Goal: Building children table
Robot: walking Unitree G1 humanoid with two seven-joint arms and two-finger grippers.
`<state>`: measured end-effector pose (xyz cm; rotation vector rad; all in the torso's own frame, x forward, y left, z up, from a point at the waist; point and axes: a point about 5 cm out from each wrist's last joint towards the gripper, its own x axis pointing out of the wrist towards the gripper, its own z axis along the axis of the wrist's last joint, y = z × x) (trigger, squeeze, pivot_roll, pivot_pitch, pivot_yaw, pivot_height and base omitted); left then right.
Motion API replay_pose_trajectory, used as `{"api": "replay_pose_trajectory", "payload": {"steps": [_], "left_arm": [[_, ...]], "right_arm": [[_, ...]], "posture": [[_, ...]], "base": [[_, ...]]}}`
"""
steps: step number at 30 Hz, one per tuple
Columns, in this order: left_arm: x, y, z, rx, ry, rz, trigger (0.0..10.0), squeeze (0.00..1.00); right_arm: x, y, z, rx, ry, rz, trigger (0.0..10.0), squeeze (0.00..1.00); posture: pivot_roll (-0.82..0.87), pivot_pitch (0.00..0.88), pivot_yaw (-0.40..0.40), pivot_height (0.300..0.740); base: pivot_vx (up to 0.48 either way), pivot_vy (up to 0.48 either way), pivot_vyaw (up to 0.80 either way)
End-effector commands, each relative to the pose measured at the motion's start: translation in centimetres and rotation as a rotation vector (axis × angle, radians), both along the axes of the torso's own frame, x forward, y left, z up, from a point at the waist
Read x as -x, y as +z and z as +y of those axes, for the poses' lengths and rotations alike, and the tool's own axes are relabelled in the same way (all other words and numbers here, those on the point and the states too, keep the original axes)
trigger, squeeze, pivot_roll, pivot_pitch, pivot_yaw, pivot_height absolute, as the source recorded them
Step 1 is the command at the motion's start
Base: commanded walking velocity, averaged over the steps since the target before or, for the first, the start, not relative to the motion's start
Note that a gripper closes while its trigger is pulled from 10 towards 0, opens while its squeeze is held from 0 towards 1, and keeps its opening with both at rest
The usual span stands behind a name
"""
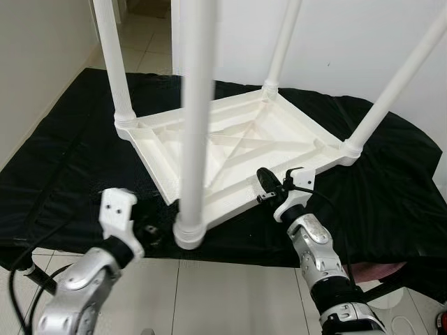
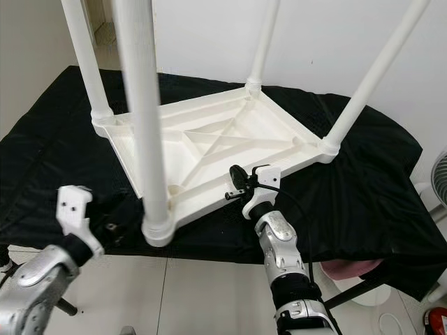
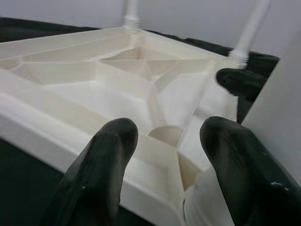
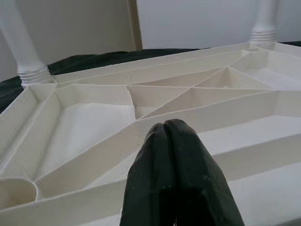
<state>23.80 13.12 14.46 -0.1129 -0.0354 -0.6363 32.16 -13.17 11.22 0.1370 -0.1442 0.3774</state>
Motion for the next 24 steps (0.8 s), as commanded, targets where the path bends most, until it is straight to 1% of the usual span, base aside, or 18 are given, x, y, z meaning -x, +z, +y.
{"api": "replay_pose_trajectory", "payload": {"steps": [1,2,4,5,7,9,11,12,13,14,16,17,18,21,22,23,24], "left_arm": [[-0.1,-0.1,-2.1,0.017,-0.075,0.002,10.0,0.00],[-0.1,-0.1,-2.1,0.017,-0.075,0.002,10.0,0.00],[-0.6,0.4,-3.3,0.053,-0.092,-0.001,10.0,0.00],[-0.6,0.4,-3.3,0.053,-0.092,-0.001,10.0,0.00],[-1.0,0.9,-4.1,0.081,-0.108,-0.005,10.0,0.00],[-1.0,0.9,-4.1,0.081,-0.108,-0.005,10.0,0.00],[-1.0,1.0,-5.0,0.086,-0.138,-0.009,10.0,0.00],[-1.0,1.0,-5.0,0.086,-0.138,-0.009,10.0,0.00],[-1.2,1.3,-6.0,0.091,-0.171,-0.024,10.0,0.00],[-1.2,1.3,-6.0,0.091,-0.171,-0.024,10.0,0.00],[-1.4,1.4,-6.7,0.087,-0.201,-0.039,10.0,0.00],[-1.4,1.4,-6.7,0.087,-0.201,-0.039,10.0,0.00],[-1.7,1.4,-7.1,0.084,-0.226,-0.053,10.0,0.00],[-1.9,1.4,-7.1,0.085,-0.234,-0.061,10.0,0.00],[-2.5,1.5,-7.4,0.072,-0.278,-0.081,10.0,0.00],[-2.5,1.5,-7.4,0.072,-0.278,-0.081,10.0,0.00],[-2.9,1.5,-7.4,0.057,-0.310,-0.085,10.0,0.00]], "right_arm": [[-0.1,-0.1,-0.6,0.001,-0.039,-0.001,10.0,0.00],[-0.1,-0.1,-0.6,0.001,-0.039,-0.001,10.0,0.00],[0.0,0.0,-1.3,-0.002,-0.069,-0.007,10.0,0.00],[0.0,0.0,-1.3,-0.002,-0.069,-0.007,10.0,0.00],[0.1,0.0,-1.9,0.000,-0.098,-0.011,10.0,0.00],[0.1,0.0,-1.9,0.000,-0.098,-0.011,10.0,0.00],[0.2,0.0,-2.3,0.000,-0.119,-0.013,10.0,0.00],[0.2,0.0,-2.3,0.000,-0.119,-0.013,10.0,0.00],[0.2,-0.1,-2.6,0.001,-0.159,-0.010,10.0,0.00],[0.2,-0.1,-2.6,0.001,-0.159,-0.010,10.0,0.00],[0.0,-0.1,-2.7,-0.001,-0.215,-0.008,10.0,0.00],[0.0,-0.1,-2.7,-0.001,-0.215,-0.008,10.0,0.00],[-0.3,0.0,-2.8,-0.004,-0.265,-0.004,10.0,0.00],[-0.4,0.0,-2.9,-0.005,-0.285,-0.001,10.0,0.00],[-0.6,0.0,-3.1,-0.009,-0.335,0.007,10.0,0.00],[-0.6,0.0,-3.1,-0.009,-0.335,0.007,10.0,0.00],[-0.8,-0.1,-3.3,0.000,-0.381,0.023,10.0,0.00]], "posture": [[-0.01,0.000,-0.038,0.740],[-0.01,0.000,-0.038,0.740],[-0.03,0.000,-0.017,0.740],[-0.03,0.000,-0.017,0.740],[-0.04,0.000,-0.011,0.740],[-0.04,0.000,-0.011,0.740],[-0.06,0.000,0.003,0.740],[-0.06,0.000,0.003,0.740],[-0.06,0.000,0.003,0.740],[-0.06,0.000,0.003,0.740],[-0.06,0.000,-0.002,0.740],[-0.06,0.000,-0.002,0.740],[-0.06,0.000,-0.005,0.740],[-0.06,0.000,-0.005,0.740],[-0.04,0.000,-0.016,0.740],[-0.04,0.000,-0.016,0.740],[-0.05,0.000,-0.016,0.740]], "base": [[0.000,0.000,0.00],[0.000,0.000,0.00],[0.000,0.000,0.00],[0.000,0.000,0.00],[0.000,0.000,0.00],[0.000,0.000,0.00],[0.000,0.000,0.00],[0.000,0.000,0.00],[0.000,0.000,0.00],[0.000,0.000,0.00],[0.000,0.000,0.00],[0.000,0.000,0.00],[0.000,0.000,0.00],[0.000,0.000,0.00],[0.000,0.000,0.00],[0.000,0.000,0.00],[0.000,0.000,0.00]]}}
